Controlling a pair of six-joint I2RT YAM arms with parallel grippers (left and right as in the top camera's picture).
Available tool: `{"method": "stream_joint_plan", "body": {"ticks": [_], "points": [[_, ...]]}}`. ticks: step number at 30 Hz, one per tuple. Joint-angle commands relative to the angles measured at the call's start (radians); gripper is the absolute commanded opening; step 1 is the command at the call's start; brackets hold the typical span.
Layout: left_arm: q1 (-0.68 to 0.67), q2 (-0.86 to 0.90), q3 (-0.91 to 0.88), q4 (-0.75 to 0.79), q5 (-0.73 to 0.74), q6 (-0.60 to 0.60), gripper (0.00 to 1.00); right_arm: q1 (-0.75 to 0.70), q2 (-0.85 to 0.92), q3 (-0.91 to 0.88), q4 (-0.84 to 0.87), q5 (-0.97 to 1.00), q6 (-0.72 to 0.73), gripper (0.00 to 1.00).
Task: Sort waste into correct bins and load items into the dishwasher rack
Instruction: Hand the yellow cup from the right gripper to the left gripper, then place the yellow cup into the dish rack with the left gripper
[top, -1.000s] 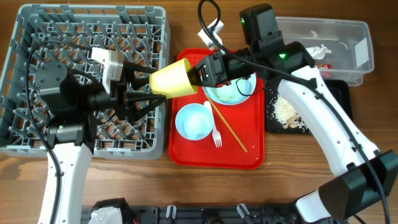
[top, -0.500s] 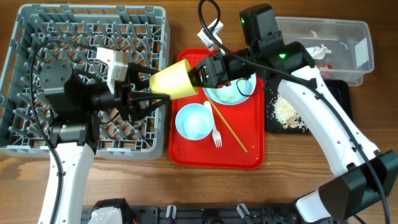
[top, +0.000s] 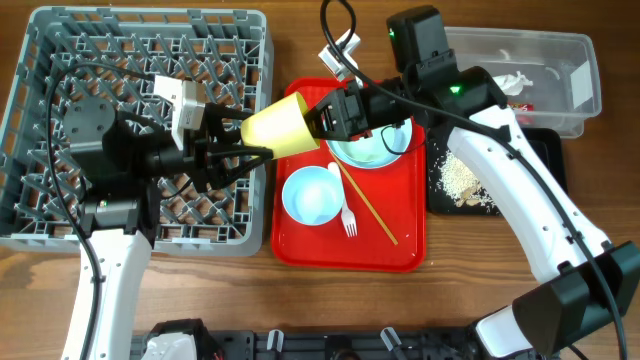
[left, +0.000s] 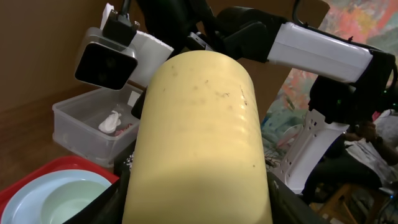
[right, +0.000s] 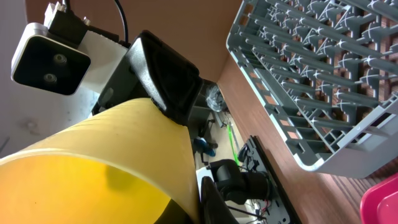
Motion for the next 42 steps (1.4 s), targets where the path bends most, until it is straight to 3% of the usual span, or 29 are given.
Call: {"method": "stream_joint_plan", "body": {"ticks": [1, 2, 7, 12, 15, 17, 21, 27, 30, 32, 33, 36, 42], "points": [[-0.013, 0.005, 0.016, -0.011, -0.025, 0.006, 0.38, 0.005, 0.013, -0.001, 0.001, 0.014, 0.003, 0.11], [-0.013, 0.005, 0.016, -0.022, -0.036, 0.007, 0.38, 0.005, 0.013, -0.001, 0.001, 0.014, 0.003, 0.13], [0.002, 0.005, 0.016, -0.133, -0.143, 0.007, 0.33, -0.004, 0.013, -0.001, 0.001, 0.046, 0.003, 0.41], [0.089, 0.005, 0.016, -0.228, -0.207, 0.013, 0.25, -0.033, 0.013, -0.001, -0.006, 0.245, 0.003, 0.51], [0.129, 0.004, 0.016, -0.377, -0.398, 0.076, 0.14, -0.061, 0.013, -0.001, -0.038, 0.43, 0.002, 0.53], [0.137, 0.004, 0.016, -0.478, -0.605, 0.09, 0.04, -0.076, 0.013, -0.001, -0.087, 0.535, -0.027, 0.53], [0.137, -0.007, 0.036, -0.637, -0.864, 0.088, 0.04, -0.098, -0.001, 0.003, -0.233, 0.743, -0.124, 0.53], [0.137, -0.01, 0.26, -1.07, -1.218, 0.086, 0.04, -0.164, -0.085, 0.032, -0.48, 1.071, -0.18, 0.53], [0.148, -0.01, 0.311, -1.194, -1.308, 0.086, 0.04, -0.188, -0.114, 0.032, -0.558, 1.193, -0.183, 0.54], [0.167, -0.009, 0.313, -1.241, -1.355, 0.086, 0.04, -0.207, -0.123, 0.032, -0.592, 1.257, -0.183, 0.63], [0.178, -0.002, 0.313, -1.254, -1.371, 0.086, 0.04, -0.216, -0.123, 0.032, -0.6, 1.257, -0.184, 0.81], [0.193, 0.032, 0.313, -1.254, -1.39, 0.087, 0.04, -0.223, -0.12, 0.032, -0.594, 1.252, -0.183, 1.0], [0.192, 0.178, 0.313, -1.233, -1.39, 0.087, 0.04, -0.222, -0.119, 0.032, -0.579, 1.249, -0.183, 1.0]]}}
